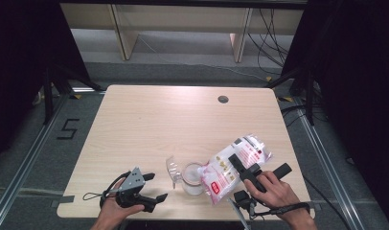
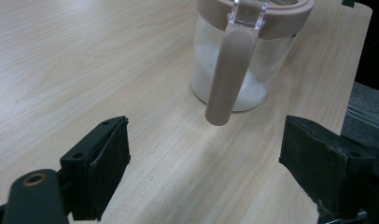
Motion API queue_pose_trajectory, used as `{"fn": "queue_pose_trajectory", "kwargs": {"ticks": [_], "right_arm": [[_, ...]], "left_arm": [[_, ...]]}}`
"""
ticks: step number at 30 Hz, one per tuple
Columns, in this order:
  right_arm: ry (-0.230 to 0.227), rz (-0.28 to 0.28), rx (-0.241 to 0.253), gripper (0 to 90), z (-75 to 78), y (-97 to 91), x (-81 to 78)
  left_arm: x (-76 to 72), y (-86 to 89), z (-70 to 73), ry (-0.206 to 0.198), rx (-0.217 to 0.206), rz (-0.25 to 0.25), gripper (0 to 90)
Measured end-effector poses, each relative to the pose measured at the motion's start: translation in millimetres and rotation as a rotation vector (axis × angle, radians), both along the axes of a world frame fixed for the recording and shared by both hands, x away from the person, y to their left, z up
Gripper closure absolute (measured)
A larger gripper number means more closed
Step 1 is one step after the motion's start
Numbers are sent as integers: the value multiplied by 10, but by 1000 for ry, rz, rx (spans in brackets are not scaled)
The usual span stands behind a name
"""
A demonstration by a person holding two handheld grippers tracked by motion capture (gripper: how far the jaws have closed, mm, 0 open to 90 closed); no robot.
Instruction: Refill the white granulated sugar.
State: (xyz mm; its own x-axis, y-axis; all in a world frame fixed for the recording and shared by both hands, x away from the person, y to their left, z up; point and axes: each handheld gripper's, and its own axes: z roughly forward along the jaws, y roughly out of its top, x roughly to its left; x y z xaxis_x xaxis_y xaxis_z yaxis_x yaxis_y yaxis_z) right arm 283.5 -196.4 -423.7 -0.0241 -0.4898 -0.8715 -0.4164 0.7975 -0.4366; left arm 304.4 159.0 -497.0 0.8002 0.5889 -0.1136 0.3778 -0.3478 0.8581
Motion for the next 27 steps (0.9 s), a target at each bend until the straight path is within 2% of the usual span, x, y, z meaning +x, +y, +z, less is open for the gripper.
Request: {"fn": "queue_pose_trajectory", "kwargs": {"ticks": [1, 2, 3, 4, 5, 6, 11, 14, 15, 16, 17, 19, 20, 21, 22, 27], "right_arm": [[-2, -1, -1, 669, 4, 1, -1], [-3, 3, 2, 670, 6, 0, 0], [1, 3, -3, 670, 12, 2, 3], [-3, 2, -2, 670, 10, 2, 0], [-4, -1, -4, 670, 10, 2, -1], [-2, 0, -4, 670, 12, 3, 0], [-3, 2, -6, 670, 7, 5, -4], [-3, -1, -10, 670, 8, 6, -3], [-3, -1, -9, 670, 9, 5, -4], [-3, 0, -10, 670, 12, 5, -4], [-2, 1, -9, 670, 14, 5, -3], [0, -1, -14, 670, 9, 5, -1], [-1, -4, -22, 670, 9, 7, 0], [11, -17, -37, 670, 19, 14, -3], [13, -15, -34, 670, 19, 14, -3], [10, -12, -47, 671, 24, 31, -8]], "left_arm": [[-3, 0, 0, 1, 0, 3, 154], [9, 15, 6, -9, 27, -7, 154], [8, 13, 5, -7, 21, -5, 154], [0, -1, 1, -1, -4, -1, 154], [0, 0, 0, 0, -1, 0, 154], [6, 12, 3, -6, 26, -3, 154], [6, 11, 4, -6, 24, -1, 154], [-2, 0, 0, 1, 0, 2, 154], [7, 13, 4, -6, 25, -3, 154], [7, 11, 4, -5, 24, -2, 154], [-2, -1, 0, 1, 0, 3, 154], [2, -2, -5, 1, -6, -2, 154], [3, 7, 3, -4, 18, 1, 154], [5, 7, 2, -4, 17, 1, 154], [-2, -2, 0, 1, -3, 2, 154], [-1, -4, -3, 4, -8, -1, 154]]}}
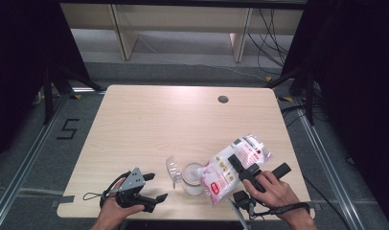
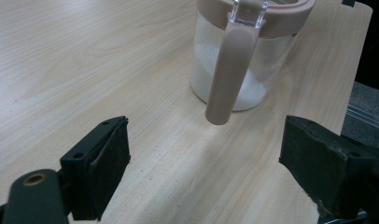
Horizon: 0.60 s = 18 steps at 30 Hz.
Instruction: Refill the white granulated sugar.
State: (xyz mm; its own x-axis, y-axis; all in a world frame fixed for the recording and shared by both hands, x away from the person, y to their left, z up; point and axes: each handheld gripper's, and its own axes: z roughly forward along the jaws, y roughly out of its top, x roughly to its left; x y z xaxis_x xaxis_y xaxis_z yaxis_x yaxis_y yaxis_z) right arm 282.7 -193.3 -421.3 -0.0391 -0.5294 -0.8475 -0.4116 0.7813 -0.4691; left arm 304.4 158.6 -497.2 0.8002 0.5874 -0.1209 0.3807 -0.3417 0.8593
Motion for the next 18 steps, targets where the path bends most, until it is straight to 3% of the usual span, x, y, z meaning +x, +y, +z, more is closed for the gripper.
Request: {"fn": "queue_pose_trajectory", "kwargs": {"ticks": [3, 5, 11, 18], "right_arm": [[-6, 0, -6, 671, 6, 6, -7], [-4, -1, -12, 671, 13, 9, -5], [-16, -6, -21, 673, 9, 9, -12], [-28, -3, -20, 674, 24, 5, -19]], "left_arm": [[13, 11, 6, -21, 17, -14, 154], [0, 0, 0, 2, 0, 1, 154], [13, 10, 6, -20, 17, -14, 154], [-2, 2, 4, -1, 3, 4, 154]]}}
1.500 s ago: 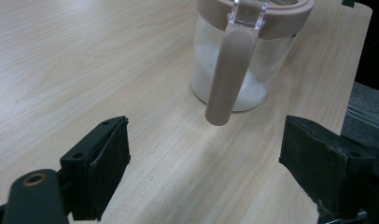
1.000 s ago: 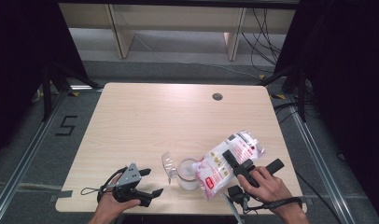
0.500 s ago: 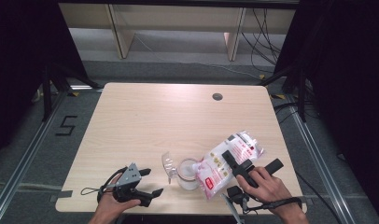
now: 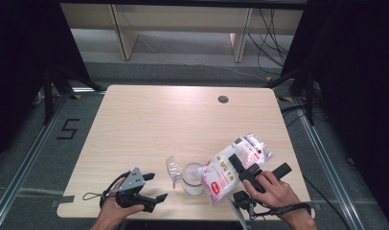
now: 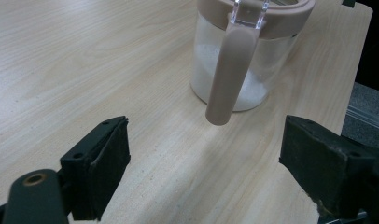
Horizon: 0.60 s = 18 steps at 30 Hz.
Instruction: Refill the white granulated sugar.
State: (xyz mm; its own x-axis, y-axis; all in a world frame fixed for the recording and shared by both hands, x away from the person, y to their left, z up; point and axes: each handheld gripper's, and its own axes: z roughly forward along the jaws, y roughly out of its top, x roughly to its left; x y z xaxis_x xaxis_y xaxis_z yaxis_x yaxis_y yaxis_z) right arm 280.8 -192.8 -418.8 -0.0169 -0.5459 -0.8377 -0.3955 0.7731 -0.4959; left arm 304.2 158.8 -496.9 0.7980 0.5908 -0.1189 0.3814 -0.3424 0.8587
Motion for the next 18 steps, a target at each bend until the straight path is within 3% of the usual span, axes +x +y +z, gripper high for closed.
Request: {"fn": "queue_pose_trajectory", "kwargs": {"ticks": [8, 12, 13, 18], "right_arm": [[11, 2, 4, 676, 5, 15, -10], [32, 5, 22, 678, -12, 7, 4], [30, 7, 22, 678, -19, 8, 6], [40, 6, 28, 684, -27, -3, 17]], "left_arm": [[1, -2, -1, -3, -4, -1, 154], [8, 12, 3, -8, 23, -7, 154], [-1, -4, -1, -1, -6, -1, 154], [-1, -3, 0, -3, -4, -1, 154]]}}
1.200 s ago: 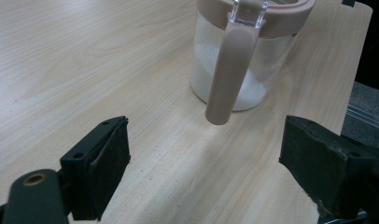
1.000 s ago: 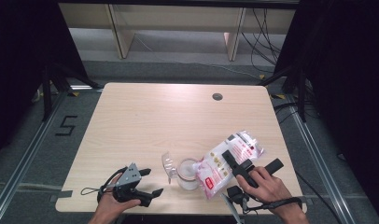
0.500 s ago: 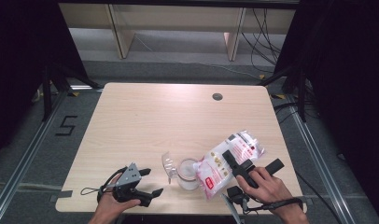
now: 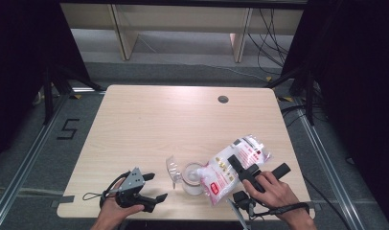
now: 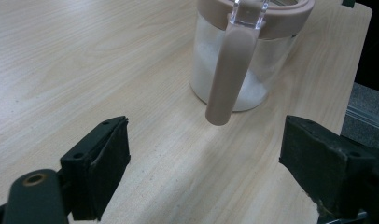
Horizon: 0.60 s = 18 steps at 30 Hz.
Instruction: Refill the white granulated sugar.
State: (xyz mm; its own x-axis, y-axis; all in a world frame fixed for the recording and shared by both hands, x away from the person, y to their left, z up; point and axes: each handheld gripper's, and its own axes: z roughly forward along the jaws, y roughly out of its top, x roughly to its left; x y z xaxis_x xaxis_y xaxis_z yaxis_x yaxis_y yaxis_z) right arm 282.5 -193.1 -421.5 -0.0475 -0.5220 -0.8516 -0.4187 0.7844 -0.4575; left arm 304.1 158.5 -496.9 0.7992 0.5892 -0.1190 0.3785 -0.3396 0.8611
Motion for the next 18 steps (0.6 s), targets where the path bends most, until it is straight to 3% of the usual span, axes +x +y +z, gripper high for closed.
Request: {"fn": "queue_pose_trajectory", "kwargs": {"ticks": [2, 3, 4, 8, 10, 12, 14, 16, 17, 18], "right_arm": [[3, -2, 5, 688, 5, -6, -2], [4, -1, 7, 691, 6, -7, -1], [4, -1, 8, 693, 6, -8, -1], [10, 2, 12, 701, 1, -13, 3], [6, 14, 38, 703, -20, -26, 9], [17, 12, 40, 705, -15, -35, 12], [11, 14, 44, 707, -19, -41, 15], [16, 12, 50, 707, -22, -47, 19], [12, 16, 49, 707, -21, -47, 21], [18, 10, 47, 708, -19, -46, 16]], "left_arm": [[11, 19, 5, -8, 36, -7, 154], [11, 18, 5, -8, 33, -7, 154], [0, -1, -1, 0, -1, -1, 154], [0, 0, 0, -1, 0, -1, 154], [10, 19, 5, -6, 33, -5, 154], [0, 0, 0, -1, 0, -1, 154], [0, 0, -1, 0, 0, -1, 154], [9, 18, 4, -6, 33, -5, 154], [0, 1, 0, 0, 2, -1, 155], [4, 3, 1, -6, 3, -5, 154]]}}
